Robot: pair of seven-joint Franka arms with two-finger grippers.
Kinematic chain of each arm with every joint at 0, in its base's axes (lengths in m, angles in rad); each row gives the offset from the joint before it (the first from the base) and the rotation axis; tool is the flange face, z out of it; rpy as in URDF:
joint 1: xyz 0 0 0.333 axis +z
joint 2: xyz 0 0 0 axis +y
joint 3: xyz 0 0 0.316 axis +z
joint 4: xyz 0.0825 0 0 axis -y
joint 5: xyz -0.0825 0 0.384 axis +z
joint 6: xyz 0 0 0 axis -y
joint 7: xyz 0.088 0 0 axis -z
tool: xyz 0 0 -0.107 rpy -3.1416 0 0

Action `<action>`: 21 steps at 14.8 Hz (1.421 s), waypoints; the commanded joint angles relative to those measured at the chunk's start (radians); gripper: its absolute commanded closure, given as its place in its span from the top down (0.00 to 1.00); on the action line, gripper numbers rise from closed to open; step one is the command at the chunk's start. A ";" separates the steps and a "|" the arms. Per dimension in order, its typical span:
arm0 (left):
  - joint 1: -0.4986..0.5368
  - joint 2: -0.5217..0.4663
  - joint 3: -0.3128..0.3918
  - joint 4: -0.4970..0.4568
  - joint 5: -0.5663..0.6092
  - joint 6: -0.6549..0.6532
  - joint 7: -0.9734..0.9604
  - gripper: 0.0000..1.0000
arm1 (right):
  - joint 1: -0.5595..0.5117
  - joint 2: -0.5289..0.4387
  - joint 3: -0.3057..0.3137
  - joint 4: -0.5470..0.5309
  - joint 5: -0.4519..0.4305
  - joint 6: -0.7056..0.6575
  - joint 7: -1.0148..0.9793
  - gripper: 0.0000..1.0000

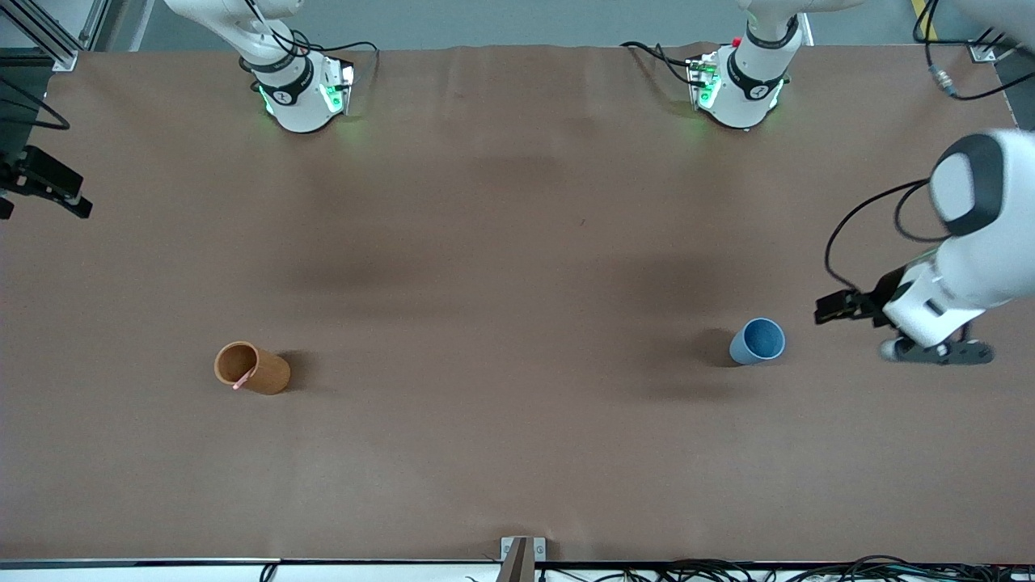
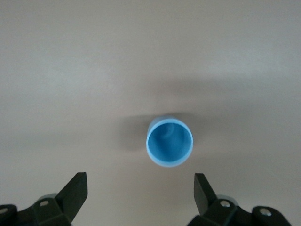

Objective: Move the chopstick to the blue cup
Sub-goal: 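Grasp the blue cup with the left gripper while the right gripper grasps chopsticks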

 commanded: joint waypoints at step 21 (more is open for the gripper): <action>-0.012 0.102 -0.160 -0.092 -0.010 0.279 -0.229 0.00 | 0.139 0.589 0.007 0.179 -0.109 0.338 0.138 0.66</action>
